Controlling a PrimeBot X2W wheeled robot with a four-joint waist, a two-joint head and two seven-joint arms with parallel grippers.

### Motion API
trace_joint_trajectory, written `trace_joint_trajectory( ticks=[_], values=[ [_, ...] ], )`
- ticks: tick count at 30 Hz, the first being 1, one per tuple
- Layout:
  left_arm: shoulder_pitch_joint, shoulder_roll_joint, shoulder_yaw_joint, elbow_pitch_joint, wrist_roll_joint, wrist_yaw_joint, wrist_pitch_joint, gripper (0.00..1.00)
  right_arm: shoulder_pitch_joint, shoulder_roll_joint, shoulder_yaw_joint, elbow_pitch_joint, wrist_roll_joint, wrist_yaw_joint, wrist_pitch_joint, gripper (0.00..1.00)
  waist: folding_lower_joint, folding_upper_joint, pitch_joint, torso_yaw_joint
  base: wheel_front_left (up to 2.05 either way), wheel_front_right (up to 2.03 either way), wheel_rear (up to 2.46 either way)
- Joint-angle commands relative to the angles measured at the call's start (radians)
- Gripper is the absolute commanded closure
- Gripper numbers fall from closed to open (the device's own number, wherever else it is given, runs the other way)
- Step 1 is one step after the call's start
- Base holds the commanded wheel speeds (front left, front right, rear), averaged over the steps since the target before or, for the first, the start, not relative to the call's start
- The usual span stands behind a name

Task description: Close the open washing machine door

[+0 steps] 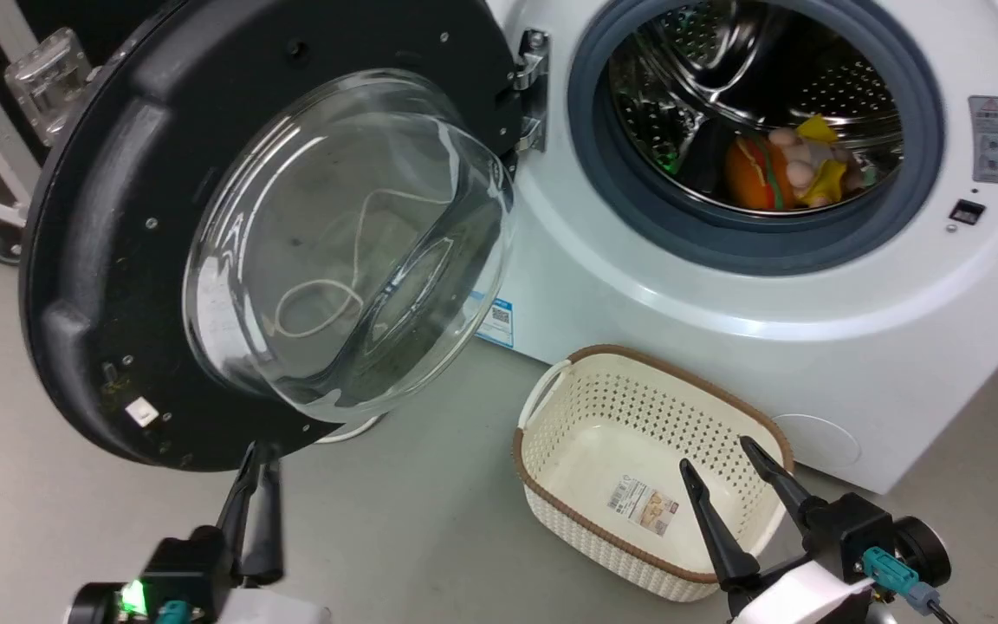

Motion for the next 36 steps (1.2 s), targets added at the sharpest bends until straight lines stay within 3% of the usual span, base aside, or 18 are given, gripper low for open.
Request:
trace_joint_trajectory(
  ticks=[1, 5, 8, 13, 18, 23, 29, 30, 36],
  values=[
    [0.008, 0.001, 0.008, -0.017, -0.012, 0.000, -0.011, 1.00, -0.011, 0.002, 0.004, 0.006, 0.005, 0.001, -0.011, 0.00, 0.0000, 0.0000, 0.005, 0.009, 0.00, 0.00, 0.00],
    [-0.034, -0.003, 0.085, -0.108, -0.091, -0.013, -0.024, 1.00, -0.008, 0.002, -0.005, 0.008, -0.008, 0.001, -0.024, 0.00, 0.0000, 0.0000, 0.023, 0.035, 0.00, 0.00, 0.00],
    [-0.078, 0.007, 0.149, -0.134, -0.134, -0.046, -0.030, 1.00, -0.007, 0.002, -0.013, 0.008, -0.012, 0.001, -0.030, 0.00, 0.0000, 0.0000, 0.030, 0.047, 0.00, 0.00, 0.00],
    [-0.205, 0.058, 0.263, -0.078, -0.272, -0.090, -0.027, 1.00, -0.005, 0.002, -0.024, 0.001, -0.018, 0.001, -0.040, 0.00, 0.0000, 0.0000, 0.049, 0.068, 0.00, 0.00, 0.00],
    [-0.399, 0.156, 0.386, 0.082, -0.463, -0.086, 0.081, 1.00, -0.020, 0.002, -0.027, -0.007, -0.037, 0.001, -0.051, 0.00, 0.0000, 0.0000, 0.092, 0.068, 0.00, 0.00, 0.00],
    [-0.545, 0.267, 0.438, 0.271, -0.573, -0.080, 0.213, 1.00, -0.042, -0.006, -0.022, -0.006, -0.049, 0.001, -0.061, 0.00, 0.0000, 0.0000, 0.138, 0.056, 0.00, 0.00, 0.00],
    [-0.667, 0.285, 0.494, 0.445, -0.754, -0.062, 0.385, 1.00, -0.063, -0.016, -0.012, 0.004, -0.051, 0.001, -0.072, 0.00, 0.0000, 0.0000, 0.173, 0.046, 0.00, 0.00, 0.00],
    [-0.702, 0.287, 0.523, 0.494, -0.833, -0.063, 0.455, 1.00, -0.071, -0.019, -0.008, 0.008, -0.049, 0.001, -0.076, 0.00, 0.0000, 0.0000, 0.183, 0.042, 0.00, 0.00, 0.00],
    [-0.757, 0.279, 0.601, 0.567, -1.012, -0.075, 0.582, 1.00, -0.085, -0.018, -0.013, 0.019, -0.036, 0.001, -0.086, 0.00, 0.0000, 0.0000, 0.189, 0.041, 0.00, 0.00, 0.00]
  ],
)
